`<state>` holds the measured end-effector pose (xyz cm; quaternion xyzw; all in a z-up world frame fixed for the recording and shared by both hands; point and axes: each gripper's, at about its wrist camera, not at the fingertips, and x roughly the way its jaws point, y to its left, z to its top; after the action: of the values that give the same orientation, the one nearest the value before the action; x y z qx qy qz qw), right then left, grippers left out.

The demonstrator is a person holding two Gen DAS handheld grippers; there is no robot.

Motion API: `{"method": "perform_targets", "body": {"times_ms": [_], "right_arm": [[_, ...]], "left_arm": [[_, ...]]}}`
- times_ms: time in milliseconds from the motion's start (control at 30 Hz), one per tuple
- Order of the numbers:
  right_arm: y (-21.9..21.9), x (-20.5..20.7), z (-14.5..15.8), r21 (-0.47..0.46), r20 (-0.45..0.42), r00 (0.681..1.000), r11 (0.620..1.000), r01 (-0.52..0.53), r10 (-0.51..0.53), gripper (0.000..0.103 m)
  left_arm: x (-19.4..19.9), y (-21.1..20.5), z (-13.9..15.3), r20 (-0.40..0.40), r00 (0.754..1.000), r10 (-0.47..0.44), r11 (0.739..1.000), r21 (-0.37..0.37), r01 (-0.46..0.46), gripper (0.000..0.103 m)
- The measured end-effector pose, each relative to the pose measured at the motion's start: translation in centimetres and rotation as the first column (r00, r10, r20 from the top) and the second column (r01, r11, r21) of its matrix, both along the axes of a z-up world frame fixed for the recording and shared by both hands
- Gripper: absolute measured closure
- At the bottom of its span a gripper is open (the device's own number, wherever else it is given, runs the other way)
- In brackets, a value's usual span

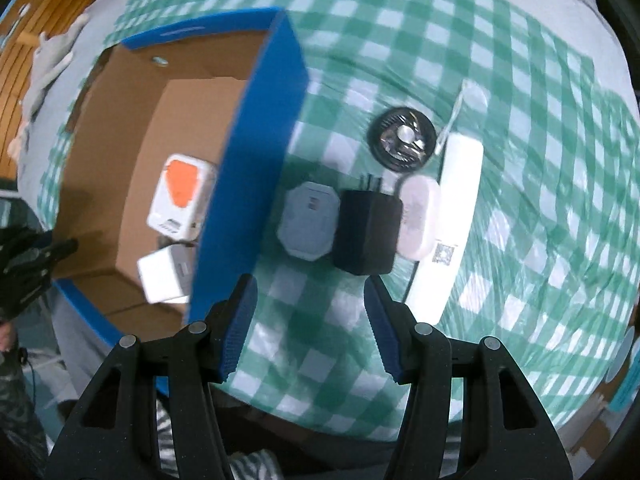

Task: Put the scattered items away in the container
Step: 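Move the right tool back to the black plug charger, then lower the right gripper around the black plug charger and close it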

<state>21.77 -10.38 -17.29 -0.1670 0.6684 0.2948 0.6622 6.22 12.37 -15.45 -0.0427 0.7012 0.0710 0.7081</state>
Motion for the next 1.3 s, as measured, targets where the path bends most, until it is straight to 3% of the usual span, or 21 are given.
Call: {"method": "perform_targets", "body": {"times_ms": [633,1300], "right_arm": [[-2.4,3.0,-7.0,-0.031,-0.105,0.985,0.991,0.132,-0.135,0.047],[-2.5,6.2,-10.5,-0.010,-0.156,0.973,0.985,0.170,-0.169,0.050]], "left_arm": [[0.1,0.2,-0.3,-0.007,1.000,0.004,1.000,-0.009,-0.004,0.085],[0.1,0.0,-0.9,-0.020,1.000,0.009,1.000,-0.014,-0.010,0.082]]}}
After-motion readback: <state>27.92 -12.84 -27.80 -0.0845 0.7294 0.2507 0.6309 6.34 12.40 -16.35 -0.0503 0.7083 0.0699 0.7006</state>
